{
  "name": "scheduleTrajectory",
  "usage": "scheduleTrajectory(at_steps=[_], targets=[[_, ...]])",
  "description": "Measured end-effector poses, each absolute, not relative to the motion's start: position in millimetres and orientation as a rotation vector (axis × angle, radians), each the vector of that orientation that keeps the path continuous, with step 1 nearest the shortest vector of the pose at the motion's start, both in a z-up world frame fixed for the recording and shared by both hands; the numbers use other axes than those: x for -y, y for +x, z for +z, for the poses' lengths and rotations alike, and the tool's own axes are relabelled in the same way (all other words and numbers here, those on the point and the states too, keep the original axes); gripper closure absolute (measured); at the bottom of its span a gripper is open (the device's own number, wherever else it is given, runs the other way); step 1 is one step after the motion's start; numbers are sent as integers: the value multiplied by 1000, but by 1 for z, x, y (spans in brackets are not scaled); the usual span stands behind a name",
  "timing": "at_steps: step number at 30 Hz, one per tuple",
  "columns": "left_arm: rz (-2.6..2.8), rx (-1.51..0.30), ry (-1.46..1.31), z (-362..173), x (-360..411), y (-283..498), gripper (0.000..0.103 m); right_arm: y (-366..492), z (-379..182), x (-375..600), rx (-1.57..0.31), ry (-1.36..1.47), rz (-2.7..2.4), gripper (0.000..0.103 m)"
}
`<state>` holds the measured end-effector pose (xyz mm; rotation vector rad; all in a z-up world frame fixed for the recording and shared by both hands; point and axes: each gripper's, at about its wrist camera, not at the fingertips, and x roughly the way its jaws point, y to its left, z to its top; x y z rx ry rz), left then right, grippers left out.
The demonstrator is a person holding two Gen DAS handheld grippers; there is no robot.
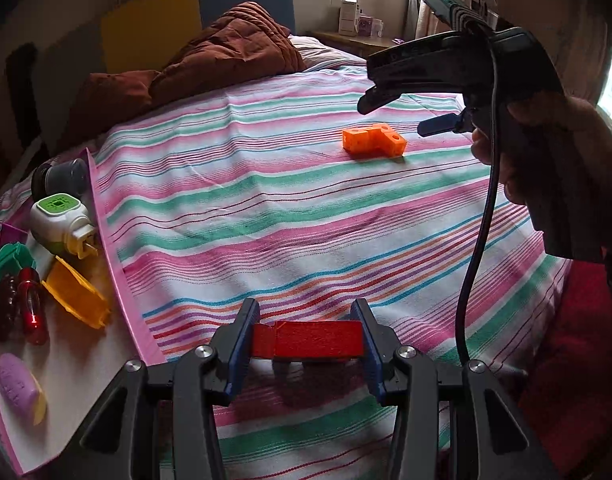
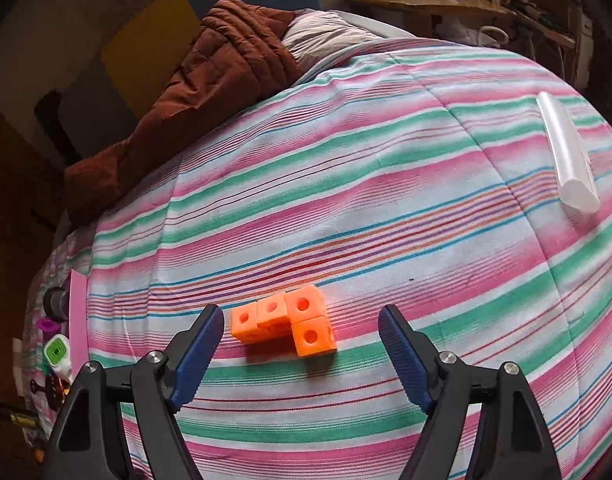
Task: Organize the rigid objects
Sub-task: 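Lift the red block with the left gripper while the right gripper grasps the orange cubes, then carry the red block into the tray and open the left gripper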
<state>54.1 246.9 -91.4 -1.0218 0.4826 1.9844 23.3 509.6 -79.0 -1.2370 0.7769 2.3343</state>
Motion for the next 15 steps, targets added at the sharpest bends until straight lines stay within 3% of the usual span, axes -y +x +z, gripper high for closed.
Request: scheduleTrajectory(at_steps=[8, 9, 10, 15], targets=[[2001, -478, -1013, -84, -237, 56, 55, -21, -105, -478, -347, -1445, 2310, 23], [2006, -479, -1006, -82, -236, 57, 55, -21, -109, -476, -328, -1459, 2310, 25], [2008, -478, -1004, -79, -235, 57, 55, -19, -107, -474, -318, -1436, 2336, 43], [2027, -460, -993, -65, -228, 58, 55, -9, -107, -454, -246, -1478, 2369, 43]])
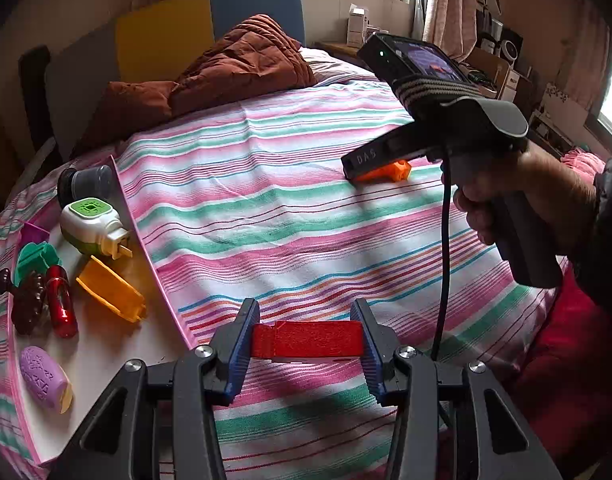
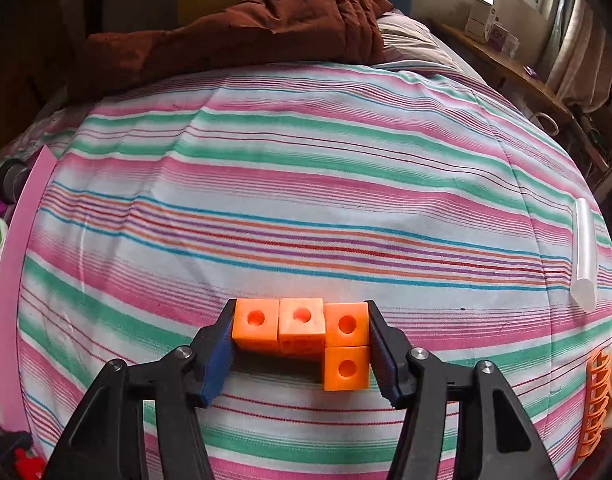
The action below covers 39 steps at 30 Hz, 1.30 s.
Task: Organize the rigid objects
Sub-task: 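Carry the red block into the tray and open the left gripper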
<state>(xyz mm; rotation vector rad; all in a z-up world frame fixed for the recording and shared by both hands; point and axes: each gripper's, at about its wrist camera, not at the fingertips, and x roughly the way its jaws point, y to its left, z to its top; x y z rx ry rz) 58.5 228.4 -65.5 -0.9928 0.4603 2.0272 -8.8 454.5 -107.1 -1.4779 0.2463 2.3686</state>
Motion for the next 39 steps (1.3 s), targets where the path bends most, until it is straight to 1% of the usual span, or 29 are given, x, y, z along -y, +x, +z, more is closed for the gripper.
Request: scheduleTrajectory(at_steps=[3, 4, 6, 7, 11, 15, 26, 30, 34, 39], targets=[[2042, -447, -989, -57, -224, 57, 55, -6, -105, -446, -352, -1518, 2407, 43], [2049, -443, -983, -54, -222, 57, 55, -5, -106, -441, -337, -1523, 2421, 43], [2064, -439, -974, -47, -219, 57, 55, -4, -106, -428, -240, -1509, 2432, 43], [2070, -430, -975, -44, -217, 56, 55, -4, -107, -426, -231, -1499, 2433, 43], [2102, -404, -968, -32, -208, 54, 55, -3, -108, -427, -231, -1482, 2456, 43], [2140, -390, -967, -25, -197, 47, 55, -3, -109, -425, -172, -1457, 2487, 43], [2229, -329, -994, -20, -159, 32, 55, -1, -110, -424, -151, -1443, 2500, 43], [2264, -259, -1032, -20, -132, 20, 55, 1, -109, -424, -135, -1438, 2504, 43], [2319, -103, -1102, -21, -85, -3, 55, 0, -109, -423, -123, -1438, 2502, 43], [2389, -14, -1158, -33, -41, -18, 55, -1, -109, -422, -108, -1444, 2501, 43]])
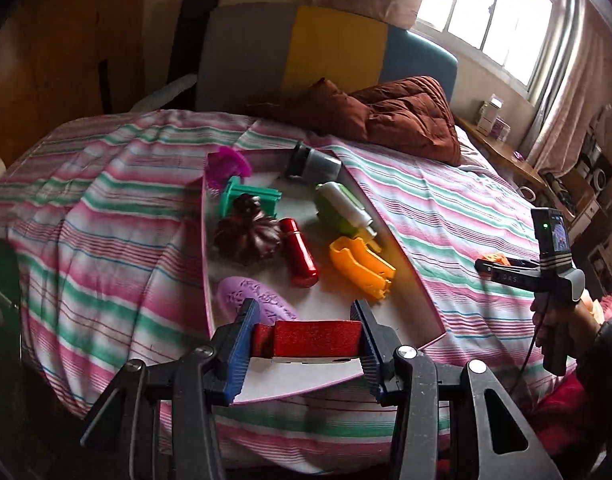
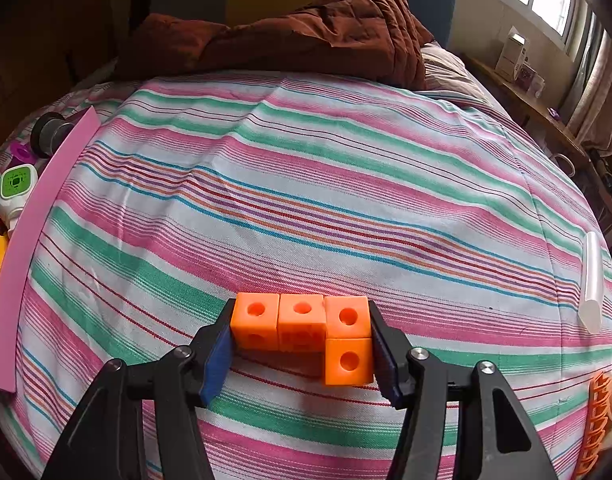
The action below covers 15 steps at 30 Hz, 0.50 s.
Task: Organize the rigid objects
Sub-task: 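Carry the red block into the tray and open the left gripper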
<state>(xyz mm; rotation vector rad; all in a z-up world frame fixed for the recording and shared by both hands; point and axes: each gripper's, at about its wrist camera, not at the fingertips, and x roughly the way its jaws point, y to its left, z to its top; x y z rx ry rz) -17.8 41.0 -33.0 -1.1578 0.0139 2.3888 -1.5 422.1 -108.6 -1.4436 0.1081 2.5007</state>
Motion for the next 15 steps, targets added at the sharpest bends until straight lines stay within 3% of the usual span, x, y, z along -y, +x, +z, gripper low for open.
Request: scheduleTrajectory(at_steps=[15], targets=[[2283, -49, -1237, -68, -95, -52, 55, -3, -108, -421, -107, -1447, 2502, 43]])
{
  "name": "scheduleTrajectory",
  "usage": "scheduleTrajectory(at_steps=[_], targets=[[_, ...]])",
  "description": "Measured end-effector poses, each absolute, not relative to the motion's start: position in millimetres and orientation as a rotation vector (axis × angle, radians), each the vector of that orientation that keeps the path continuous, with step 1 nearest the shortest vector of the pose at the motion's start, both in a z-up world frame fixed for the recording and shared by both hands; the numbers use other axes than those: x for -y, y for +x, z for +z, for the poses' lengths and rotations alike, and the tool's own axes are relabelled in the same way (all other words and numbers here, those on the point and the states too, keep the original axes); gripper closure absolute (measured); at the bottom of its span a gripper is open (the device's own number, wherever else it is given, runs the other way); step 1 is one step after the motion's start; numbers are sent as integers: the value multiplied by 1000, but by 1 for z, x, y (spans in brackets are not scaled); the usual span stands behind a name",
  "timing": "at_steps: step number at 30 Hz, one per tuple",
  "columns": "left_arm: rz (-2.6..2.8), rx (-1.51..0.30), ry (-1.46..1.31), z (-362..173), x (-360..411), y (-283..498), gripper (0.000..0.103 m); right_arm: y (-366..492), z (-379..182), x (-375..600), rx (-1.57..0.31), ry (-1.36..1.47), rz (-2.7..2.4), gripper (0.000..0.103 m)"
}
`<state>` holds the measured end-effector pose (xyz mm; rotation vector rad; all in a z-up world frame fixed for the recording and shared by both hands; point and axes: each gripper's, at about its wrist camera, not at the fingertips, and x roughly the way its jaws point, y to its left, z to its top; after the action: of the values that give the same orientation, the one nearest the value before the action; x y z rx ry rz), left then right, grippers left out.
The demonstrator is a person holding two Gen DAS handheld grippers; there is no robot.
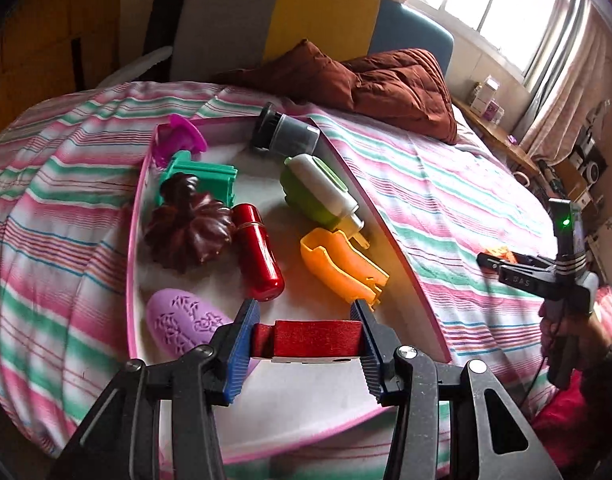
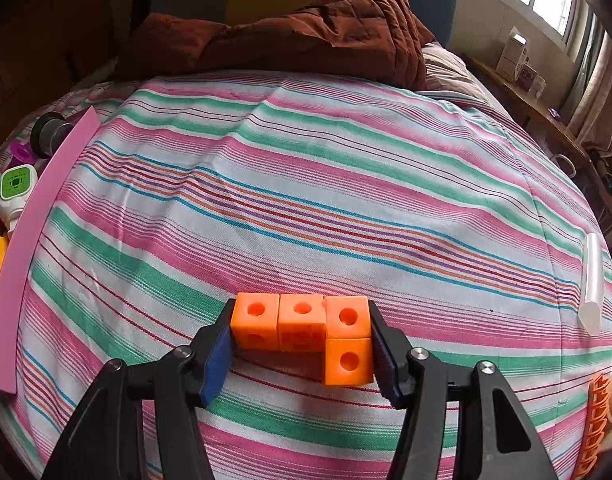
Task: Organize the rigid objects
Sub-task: 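Carry the red block into the tray and open the left gripper, then carry the orange cube cluster into the tray and open the right gripper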
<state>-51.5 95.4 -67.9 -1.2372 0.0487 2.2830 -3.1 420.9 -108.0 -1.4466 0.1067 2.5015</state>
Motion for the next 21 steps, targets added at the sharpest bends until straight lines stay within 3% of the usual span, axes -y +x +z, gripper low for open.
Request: scheduleTrajectory(at_steps=[8, 13, 21], targets=[[2293, -109, -1244, -80, -98, -51, 49, -4, -109, -420, -104, -1444, 2504, 43], [2329, -109, -1200, -71, -92, -44, 39, -4, -109, -419, -96, -1442, 2505, 43], [2445, -155, -1173, -48, -72, -33, 37, -3, -109, -417, -83, -1431, 2505, 43]])
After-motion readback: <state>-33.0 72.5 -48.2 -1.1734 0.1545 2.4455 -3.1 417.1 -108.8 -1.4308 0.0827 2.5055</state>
